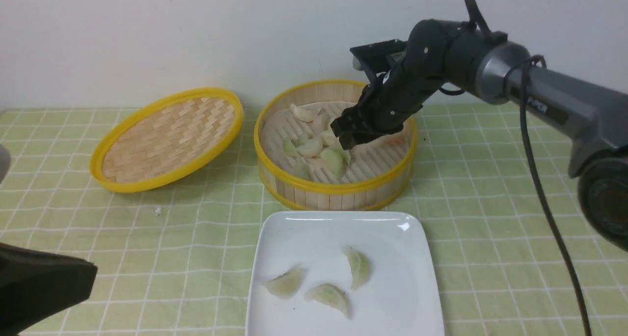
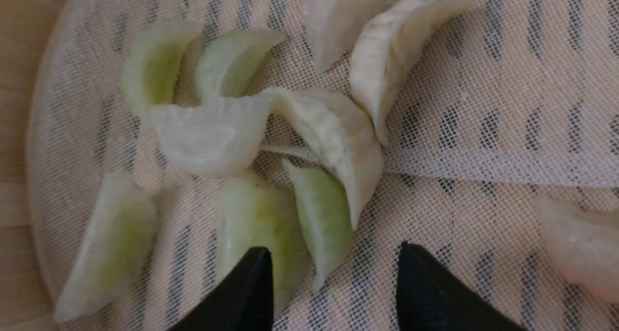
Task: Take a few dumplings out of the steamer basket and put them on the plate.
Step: Use the right arm to grab a dumpling from inside the steamer
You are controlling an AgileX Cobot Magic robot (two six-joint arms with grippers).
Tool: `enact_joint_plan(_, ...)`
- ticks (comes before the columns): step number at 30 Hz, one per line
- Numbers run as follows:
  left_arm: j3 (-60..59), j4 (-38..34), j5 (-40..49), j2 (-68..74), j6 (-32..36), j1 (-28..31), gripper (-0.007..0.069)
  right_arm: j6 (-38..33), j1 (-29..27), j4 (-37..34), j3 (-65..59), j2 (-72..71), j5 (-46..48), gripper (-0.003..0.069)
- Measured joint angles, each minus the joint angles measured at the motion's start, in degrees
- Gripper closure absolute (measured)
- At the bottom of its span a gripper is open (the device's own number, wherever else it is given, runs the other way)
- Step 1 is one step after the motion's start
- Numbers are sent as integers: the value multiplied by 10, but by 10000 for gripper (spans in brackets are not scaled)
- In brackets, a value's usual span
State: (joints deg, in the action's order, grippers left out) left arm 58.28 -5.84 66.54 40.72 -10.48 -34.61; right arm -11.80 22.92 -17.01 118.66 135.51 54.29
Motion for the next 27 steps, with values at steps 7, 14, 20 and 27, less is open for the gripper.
enact_joint_plan(7,-5,47,11,0,-6,0,631,12,0,-3,3,24,-27,330)
enact_joint_plan(14,-5,58,11,0,-10,0,631,13,0,-11,9,39,-29,370)
enact_joint_plan(20,-5,63,11,0,-10,0,631,17,7,6,17,38,-9,537)
enact_joint_plan(27,-5,64,10,-1,-10,0,631,58,8,77,61,20,134,535)
